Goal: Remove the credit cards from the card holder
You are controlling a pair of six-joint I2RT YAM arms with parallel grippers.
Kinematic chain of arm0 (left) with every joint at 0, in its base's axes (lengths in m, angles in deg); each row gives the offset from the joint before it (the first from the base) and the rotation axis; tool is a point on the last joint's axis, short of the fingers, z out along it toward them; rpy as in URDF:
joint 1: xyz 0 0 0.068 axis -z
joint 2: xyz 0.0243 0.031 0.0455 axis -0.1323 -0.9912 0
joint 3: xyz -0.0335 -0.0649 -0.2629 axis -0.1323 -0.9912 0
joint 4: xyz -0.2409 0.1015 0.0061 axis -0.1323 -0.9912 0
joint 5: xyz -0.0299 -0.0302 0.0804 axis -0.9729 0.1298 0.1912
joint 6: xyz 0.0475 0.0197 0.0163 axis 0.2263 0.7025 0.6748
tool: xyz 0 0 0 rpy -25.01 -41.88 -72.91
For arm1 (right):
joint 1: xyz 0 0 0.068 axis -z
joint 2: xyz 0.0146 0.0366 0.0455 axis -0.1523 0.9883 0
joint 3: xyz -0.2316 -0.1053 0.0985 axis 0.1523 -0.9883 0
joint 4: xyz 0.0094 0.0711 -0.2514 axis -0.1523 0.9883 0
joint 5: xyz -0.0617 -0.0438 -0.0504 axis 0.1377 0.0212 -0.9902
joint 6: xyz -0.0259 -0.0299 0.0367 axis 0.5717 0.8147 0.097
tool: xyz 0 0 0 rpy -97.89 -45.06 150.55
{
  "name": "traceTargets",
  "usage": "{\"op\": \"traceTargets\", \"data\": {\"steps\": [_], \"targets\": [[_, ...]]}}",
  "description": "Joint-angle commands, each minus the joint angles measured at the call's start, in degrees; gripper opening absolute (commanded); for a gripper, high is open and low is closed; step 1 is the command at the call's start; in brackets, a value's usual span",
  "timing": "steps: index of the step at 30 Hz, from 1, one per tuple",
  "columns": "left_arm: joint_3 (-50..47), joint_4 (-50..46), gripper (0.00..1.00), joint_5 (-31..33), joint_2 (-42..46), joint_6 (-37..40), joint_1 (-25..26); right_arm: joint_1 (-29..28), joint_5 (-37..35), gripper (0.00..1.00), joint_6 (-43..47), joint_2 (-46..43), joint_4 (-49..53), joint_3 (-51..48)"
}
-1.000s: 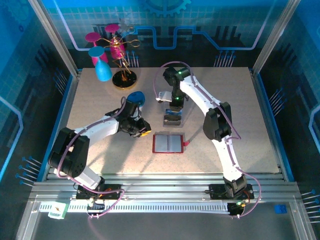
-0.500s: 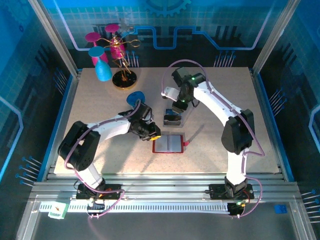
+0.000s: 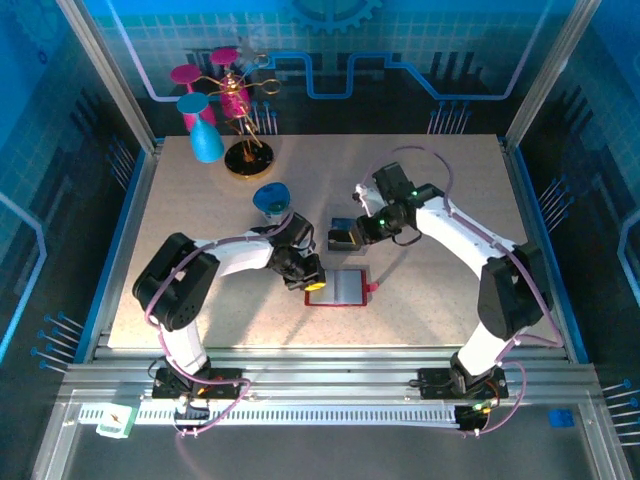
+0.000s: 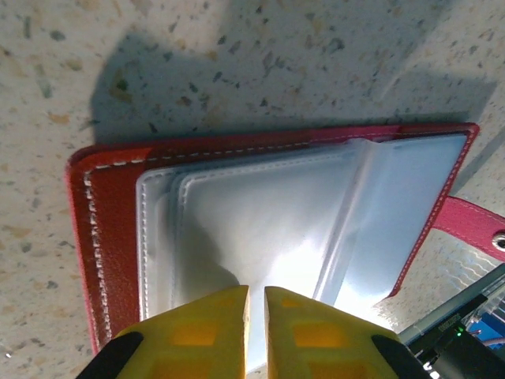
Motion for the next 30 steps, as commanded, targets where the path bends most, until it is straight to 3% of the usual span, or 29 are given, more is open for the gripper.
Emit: {"op": "traceTargets", "data": {"steps": [1,9,18,30], "targets": [[1.0,-0.1,0.13,-2.2,-1.4,-0.7,0.7,0.2,11.5,0.28,-17.8,-1.4,-9.5,-6.4],[0.5,2.7,0.12,-3.6,-2.7,-2.4,1.1,-1.2,20.6,0.24,-31.2,0.3,-19.3,-17.2],[0.7,3.5,0.12,-4.1,-3.4,-3.1,1.4,-3.7,23.7,0.19,-31.5,5.2,-19.4,-17.3],[0.6,3.5,0.12,-4.0,-3.3,-3.1,1.4,-4.9,20.6,0.13,-30.6,10.5,-17.8,-15.9]]}}
